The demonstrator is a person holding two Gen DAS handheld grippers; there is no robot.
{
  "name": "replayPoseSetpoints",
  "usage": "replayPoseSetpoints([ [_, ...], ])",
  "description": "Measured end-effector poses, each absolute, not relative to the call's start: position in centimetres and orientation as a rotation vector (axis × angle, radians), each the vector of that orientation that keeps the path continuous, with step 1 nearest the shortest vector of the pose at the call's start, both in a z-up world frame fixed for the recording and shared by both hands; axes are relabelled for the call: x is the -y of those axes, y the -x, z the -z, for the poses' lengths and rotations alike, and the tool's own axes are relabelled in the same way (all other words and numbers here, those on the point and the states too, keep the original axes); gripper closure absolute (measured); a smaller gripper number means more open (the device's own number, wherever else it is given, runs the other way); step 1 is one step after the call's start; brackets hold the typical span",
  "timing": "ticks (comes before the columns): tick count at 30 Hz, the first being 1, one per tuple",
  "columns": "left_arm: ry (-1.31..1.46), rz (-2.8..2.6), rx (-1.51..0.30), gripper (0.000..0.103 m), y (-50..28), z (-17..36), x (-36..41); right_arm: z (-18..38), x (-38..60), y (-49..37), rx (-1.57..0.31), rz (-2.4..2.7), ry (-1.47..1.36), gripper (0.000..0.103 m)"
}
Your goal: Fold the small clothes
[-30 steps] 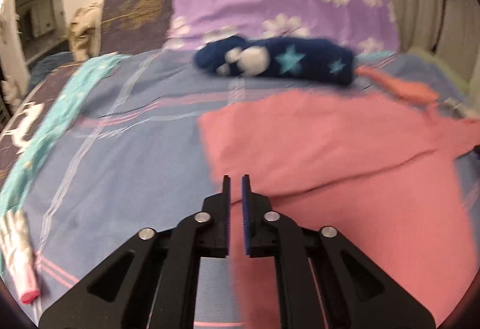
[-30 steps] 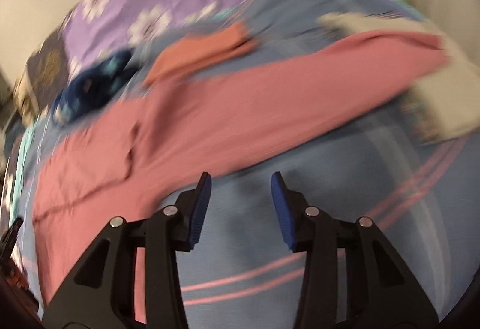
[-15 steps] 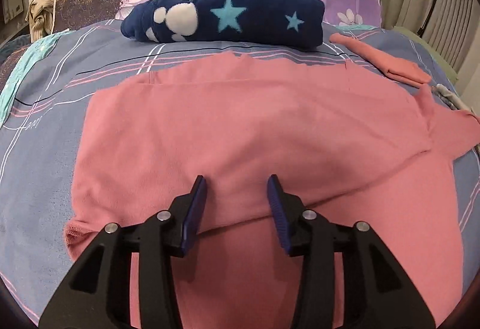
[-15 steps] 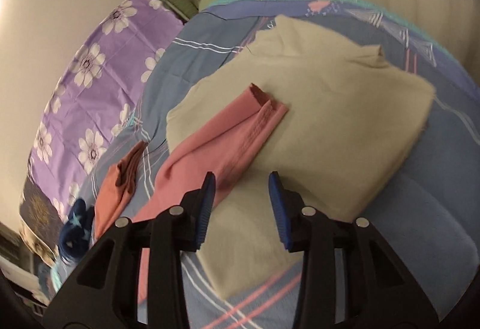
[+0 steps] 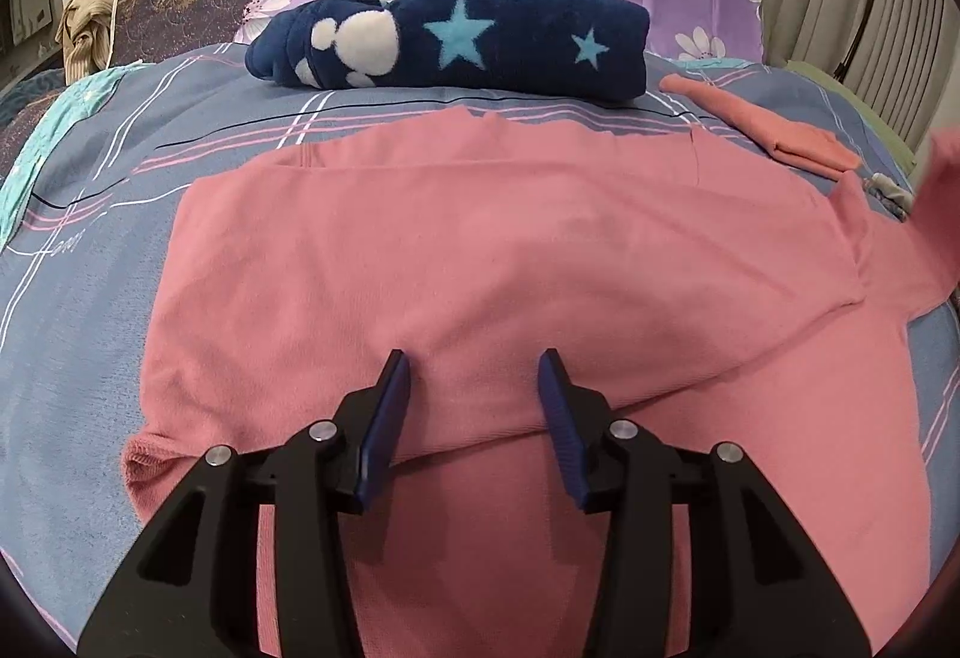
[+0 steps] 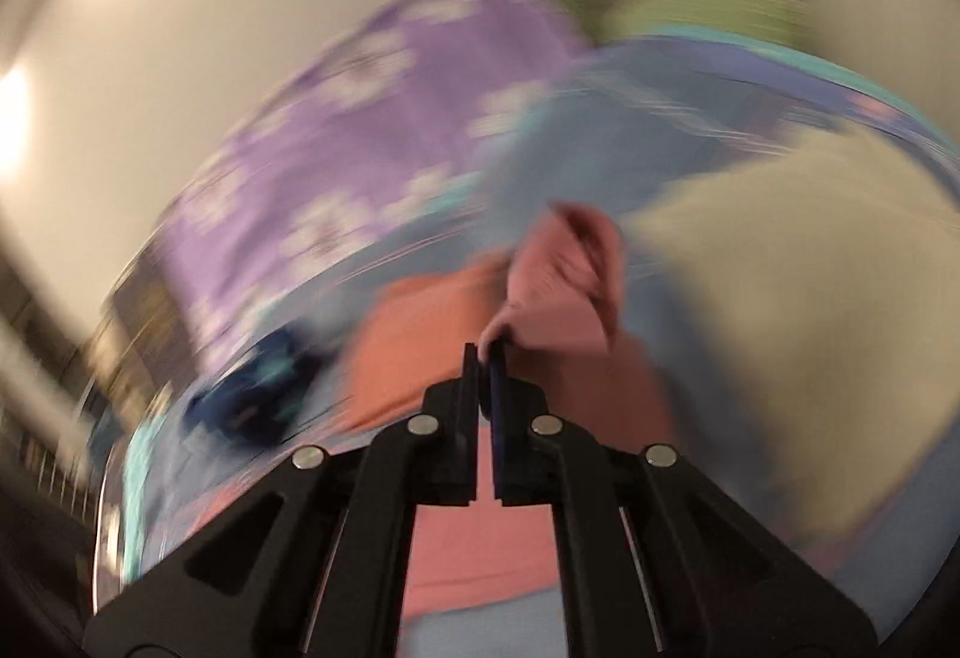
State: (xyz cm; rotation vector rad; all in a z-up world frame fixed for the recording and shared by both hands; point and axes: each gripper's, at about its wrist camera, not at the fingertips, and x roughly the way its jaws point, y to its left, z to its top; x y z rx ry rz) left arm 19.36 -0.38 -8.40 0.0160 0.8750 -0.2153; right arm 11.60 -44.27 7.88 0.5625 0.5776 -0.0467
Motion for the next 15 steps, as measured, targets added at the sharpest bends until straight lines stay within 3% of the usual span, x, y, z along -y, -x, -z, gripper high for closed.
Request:
replayPoseSetpoints([
  [3,0.025,0.241,-0.873,0.053,-19.4,8.4,-0.2,-6.7,34.4,-13.6,-0.649,-0.181,-0.472,0.100],
  [8,0.088,0.305,-0.872,0.041,-19.6,8.5,-0.7,-0.1,22.8,-14.6,-0.848,-0.328,-0.276,0.100],
  [12,0.075,0.309,-0.871,0.039,-19.5,8.4,-0.3,5.0,22.0,-13.9,-0.965,-0.312,-0.305,0.100],
  [15,0.094,0.321,-0.868,0.038,-19.5,8.3,-0.6,5.2,23.4,-13.4,-0.953,-0.317,-0.352,0.100],
])
